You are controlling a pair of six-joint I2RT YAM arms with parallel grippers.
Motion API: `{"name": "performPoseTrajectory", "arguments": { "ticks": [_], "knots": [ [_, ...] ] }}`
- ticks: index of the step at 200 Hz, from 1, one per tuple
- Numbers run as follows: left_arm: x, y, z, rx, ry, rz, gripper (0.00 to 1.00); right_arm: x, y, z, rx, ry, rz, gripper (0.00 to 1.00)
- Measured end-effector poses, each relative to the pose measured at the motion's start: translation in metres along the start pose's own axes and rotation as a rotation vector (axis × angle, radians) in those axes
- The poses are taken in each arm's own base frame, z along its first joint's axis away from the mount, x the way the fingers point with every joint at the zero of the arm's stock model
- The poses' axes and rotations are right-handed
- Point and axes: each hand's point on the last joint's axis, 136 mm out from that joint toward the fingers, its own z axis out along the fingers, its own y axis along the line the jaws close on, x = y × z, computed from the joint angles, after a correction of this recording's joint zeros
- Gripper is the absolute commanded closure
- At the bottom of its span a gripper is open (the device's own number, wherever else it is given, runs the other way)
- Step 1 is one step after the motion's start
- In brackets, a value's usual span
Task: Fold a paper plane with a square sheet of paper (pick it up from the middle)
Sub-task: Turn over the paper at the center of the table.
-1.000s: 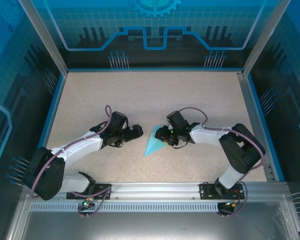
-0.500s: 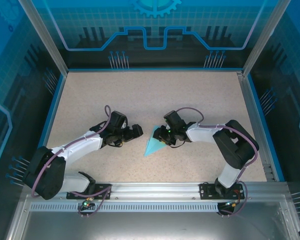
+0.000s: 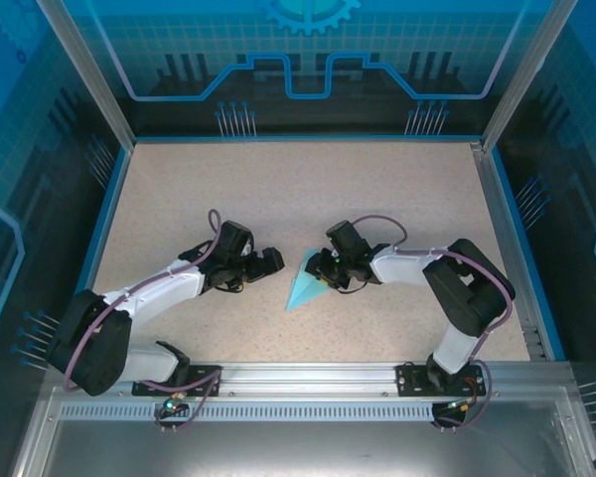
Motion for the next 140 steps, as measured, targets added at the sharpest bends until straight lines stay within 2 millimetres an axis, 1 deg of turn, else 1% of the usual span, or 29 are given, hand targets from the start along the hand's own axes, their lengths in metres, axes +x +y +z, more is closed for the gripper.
{"name": "performPoseTrajectory", "arguments": {
  "ticks": [25, 60, 85, 99, 112, 125, 140],
  "knots": [
    [0.001, -0.001, 0.0, 0.005, 0.006, 0.0, 0.01, -0.001, 0.01, 0.001, -0.044, -0.002, -0.011, 0.74],
    [0.003, -0.003, -0.001, 0.031, 0.033, -0.014, 0.02, -0.001, 0.024, 0.002, -0.106, -0.002, -0.039, 0.89],
    [0.004, 0.001, 0.0, 0.064, 0.06, -0.043, 0.01, -0.001, 0.028, 0.003, -0.14, -0.006, -0.059, 0.96],
    [0.006, 0.001, 0.0, 0.089, 0.082, -0.056, 0.02, -0.001, 0.028, 0.003, -0.15, -0.009, -0.068, 0.97],
    [0.008, -0.003, -0.001, 0.124, 0.1, -0.059, 0.02, -0.001, 0.03, 0.001, -0.164, -0.013, -0.078, 0.97],
    [0.01, -0.011, -0.005, 0.172, 0.112, -0.054, 0.02, -0.001, 0.035, -0.006, -0.187, -0.019, -0.09, 0.96],
    [0.01, -0.023, -0.012, 0.235, 0.118, -0.038, 0.02, -0.002, 0.047, -0.019, -0.232, -0.025, -0.111, 0.96]
  ]
}}
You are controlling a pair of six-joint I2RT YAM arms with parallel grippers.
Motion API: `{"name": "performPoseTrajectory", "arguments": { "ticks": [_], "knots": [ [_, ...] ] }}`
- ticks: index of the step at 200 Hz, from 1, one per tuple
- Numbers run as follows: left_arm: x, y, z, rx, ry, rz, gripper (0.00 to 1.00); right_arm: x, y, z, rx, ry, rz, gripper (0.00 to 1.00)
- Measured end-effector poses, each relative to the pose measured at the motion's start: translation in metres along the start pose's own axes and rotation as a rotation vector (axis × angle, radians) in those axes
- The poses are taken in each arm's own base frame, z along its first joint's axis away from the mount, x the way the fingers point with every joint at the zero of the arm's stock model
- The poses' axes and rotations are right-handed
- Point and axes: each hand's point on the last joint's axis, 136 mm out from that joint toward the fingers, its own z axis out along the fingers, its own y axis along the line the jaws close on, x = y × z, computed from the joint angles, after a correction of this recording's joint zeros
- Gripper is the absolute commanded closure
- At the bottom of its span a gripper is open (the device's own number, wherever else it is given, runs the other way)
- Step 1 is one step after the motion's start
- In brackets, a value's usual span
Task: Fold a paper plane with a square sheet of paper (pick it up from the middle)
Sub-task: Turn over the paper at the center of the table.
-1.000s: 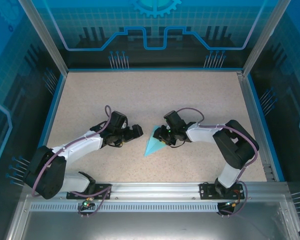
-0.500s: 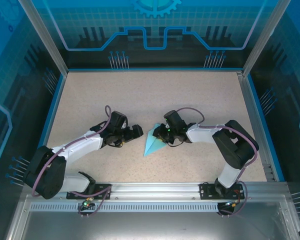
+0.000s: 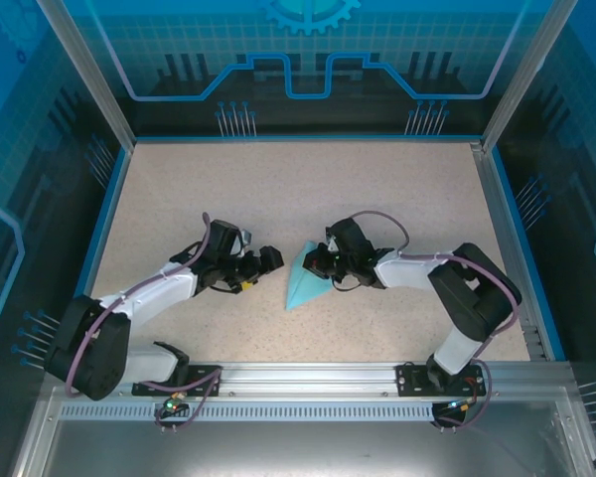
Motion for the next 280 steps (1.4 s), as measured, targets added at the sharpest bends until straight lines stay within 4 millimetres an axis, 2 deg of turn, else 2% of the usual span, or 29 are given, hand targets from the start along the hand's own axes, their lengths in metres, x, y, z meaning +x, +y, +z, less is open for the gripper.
{"name": "performPoseTrajectory", "arguments": {
  "ticks": [39, 74, 109, 131, 154, 176, 226, 255, 280],
  "knots": [
    [0.002, -0.038, -0.011, 0.186, 0.017, 0.049, 0.02, -0.016, 0.048, -0.039, -0.158, -0.041, -0.05, 0.94],
    [0.009, -0.059, -0.014, 0.331, 0.051, 0.052, 0.04, -0.026, 0.074, -0.067, -0.265, -0.06, -0.073, 0.92],
    [0.01, -0.085, -0.025, 0.485, 0.061, 0.067, 0.17, -0.027, 0.087, -0.076, -0.332, -0.038, -0.065, 0.91],
    [0.01, -0.096, -0.031, 0.547, 0.059, 0.078, 0.22, -0.024, 0.097, -0.08, -0.376, -0.017, -0.061, 0.9],
    [0.007, -0.105, -0.037, 0.586, 0.047, 0.087, 0.31, -0.023, 0.107, -0.084, -0.422, -0.003, -0.06, 0.9],
    [0.006, -0.109, -0.04, 0.605, 0.04, 0.084, 0.41, -0.023, 0.111, -0.086, -0.442, 0.005, -0.056, 0.9],
    [0.006, -0.114, -0.047, 0.628, 0.02, 0.109, 0.71, -0.021, 0.111, -0.082, -0.452, 0.031, -0.045, 0.86],
    [0.007, -0.114, -0.05, 0.624, 0.01, 0.13, 0.87, -0.019, 0.107, -0.08, -0.442, 0.043, -0.042, 0.67],
    [0.009, -0.106, -0.046, 0.586, 0.009, 0.138, 0.91, -0.02, 0.095, -0.077, -0.388, 0.032, -0.039, 0.53]
  ]
}}
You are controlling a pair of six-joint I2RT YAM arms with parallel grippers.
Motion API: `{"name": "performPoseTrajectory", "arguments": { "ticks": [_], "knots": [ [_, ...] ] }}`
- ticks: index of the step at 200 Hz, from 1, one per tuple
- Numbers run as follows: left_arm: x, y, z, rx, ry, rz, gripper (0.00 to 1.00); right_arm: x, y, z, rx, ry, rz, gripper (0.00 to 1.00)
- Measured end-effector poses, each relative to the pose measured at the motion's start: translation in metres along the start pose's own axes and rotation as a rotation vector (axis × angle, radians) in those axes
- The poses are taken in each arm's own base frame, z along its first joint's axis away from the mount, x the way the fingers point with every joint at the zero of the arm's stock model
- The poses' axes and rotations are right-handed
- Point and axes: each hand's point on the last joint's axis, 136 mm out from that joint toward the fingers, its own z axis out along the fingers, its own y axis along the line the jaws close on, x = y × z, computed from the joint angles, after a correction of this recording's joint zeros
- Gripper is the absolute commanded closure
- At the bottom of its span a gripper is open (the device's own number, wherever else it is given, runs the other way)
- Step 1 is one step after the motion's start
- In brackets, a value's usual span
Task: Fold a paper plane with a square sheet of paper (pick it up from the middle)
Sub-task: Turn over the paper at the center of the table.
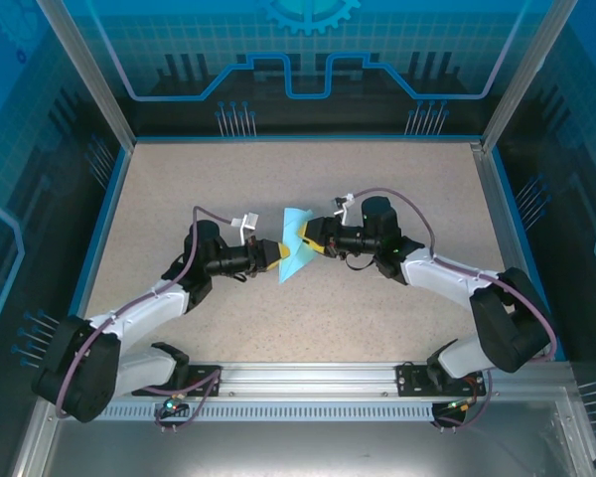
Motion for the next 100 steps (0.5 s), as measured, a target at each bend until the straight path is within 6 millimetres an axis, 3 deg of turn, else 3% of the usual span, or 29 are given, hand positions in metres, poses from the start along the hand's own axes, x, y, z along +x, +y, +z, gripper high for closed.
{"name": "performPoseTrajectory", "arguments": {
  "ticks": [47, 76, 100],
  "knots": [
    [0.0, 0.013, -0.005, -0.12, 0.0, 0.058, 0.9, -0.013, -0.016, -0.038, 0.18, -0.133, -0.064, 0.3],
    [-0.002, 0.01, -0.01, -0.174, 0.003, 0.115, 0.89, -0.014, -0.026, -0.058, 0.299, -0.188, -0.111, 0.26],
    [-0.003, 0.016, -0.013, -0.241, 0.006, 0.139, 0.89, -0.011, -0.035, -0.061, 0.348, -0.18, -0.135, 0.25]
  ]
}}
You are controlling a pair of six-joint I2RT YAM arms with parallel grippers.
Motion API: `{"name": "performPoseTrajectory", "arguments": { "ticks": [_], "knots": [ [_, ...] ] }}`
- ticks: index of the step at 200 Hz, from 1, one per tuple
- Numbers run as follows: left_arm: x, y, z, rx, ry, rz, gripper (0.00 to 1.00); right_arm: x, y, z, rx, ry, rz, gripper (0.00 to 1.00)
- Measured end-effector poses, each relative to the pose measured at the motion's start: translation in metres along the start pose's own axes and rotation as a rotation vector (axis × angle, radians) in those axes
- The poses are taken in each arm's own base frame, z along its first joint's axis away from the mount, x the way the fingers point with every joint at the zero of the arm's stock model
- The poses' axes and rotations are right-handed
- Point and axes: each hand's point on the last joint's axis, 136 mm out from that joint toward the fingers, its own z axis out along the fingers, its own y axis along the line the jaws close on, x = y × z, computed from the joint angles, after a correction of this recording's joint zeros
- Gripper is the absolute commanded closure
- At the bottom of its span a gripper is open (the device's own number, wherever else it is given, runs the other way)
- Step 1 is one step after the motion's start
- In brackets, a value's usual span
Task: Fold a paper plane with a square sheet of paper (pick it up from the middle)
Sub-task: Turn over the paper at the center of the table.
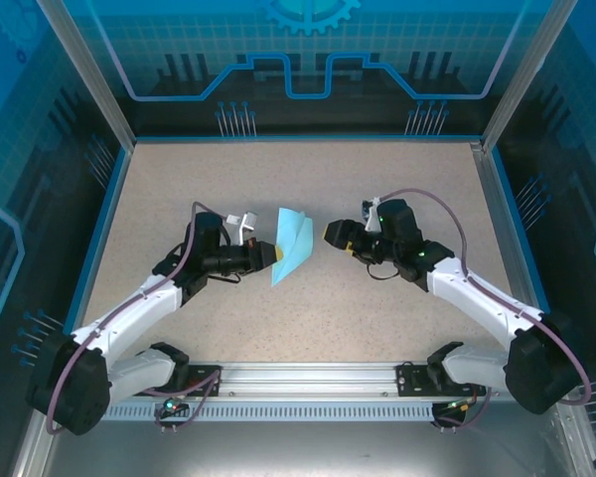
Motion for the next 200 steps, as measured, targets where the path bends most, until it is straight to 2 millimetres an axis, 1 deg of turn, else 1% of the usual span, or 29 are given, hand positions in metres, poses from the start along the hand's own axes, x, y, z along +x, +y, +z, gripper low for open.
{"name": "performPoseTrajectory", "arguments": {
  "ticks": [17, 39, 55, 71, 84, 101, 113, 128, 149, 158, 176, 200],
  "knots": [
    [-0.001, 0.01, -0.002, -0.095, -0.001, 0.013, 0.89, 0.005, -0.005, 0.003, 0.022, 0.017, -0.021, 0.24],
    [-0.01, 0.024, -0.007, -0.287, -0.014, 0.054, 0.88, 0.011, -0.004, 0.009, 0.047, 0.047, -0.053, 0.23],
    [-0.017, 0.037, -0.009, -0.471, -0.018, 0.101, 0.87, 0.013, -0.003, 0.012, 0.064, 0.057, -0.073, 0.23],
    [-0.018, 0.052, -0.009, -0.662, 0.003, 0.154, 0.87, 0.012, -0.006, 0.012, 0.092, 0.052, -0.078, 0.23],
    [-0.016, 0.066, -0.009, -0.816, 0.033, 0.194, 0.87, 0.011, -0.014, 0.011, 0.132, 0.043, -0.072, 0.22],
    [-0.011, 0.091, -0.008, -1.006, 0.087, 0.245, 0.87, 0.011, -0.028, 0.009, 0.201, 0.031, -0.055, 0.23],
    [-0.005, 0.108, -0.01, -1.118, 0.131, 0.273, 0.86, 0.012, -0.04, 0.006, 0.261, 0.025, -0.035, 0.22],
    [0.0, 0.122, -0.011, -1.224, 0.177, 0.305, 0.85, 0.013, -0.054, 0.001, 0.327, 0.018, -0.005, 0.22],
    [0.004, 0.13, -0.002, -1.291, 0.222, 0.351, 0.82, 0.013, -0.074, -0.006, 0.399, -0.005, 0.052, 0.22],
    [0.007, 0.131, 0.004, -1.298, 0.237, 0.364, 0.79, 0.014, -0.085, -0.01, 0.429, -0.014, 0.076, 0.22],
    [0.012, 0.133, 0.016, -1.291, 0.26, 0.372, 0.68, 0.018, -0.104, -0.019, 0.483, -0.03, 0.12, 0.22],
    [0.019, 0.133, 0.033, -1.233, 0.289, 0.351, 0.51, 0.024, -0.115, -0.025, 0.522, -0.031, 0.146, 0.22]
  ]
}}
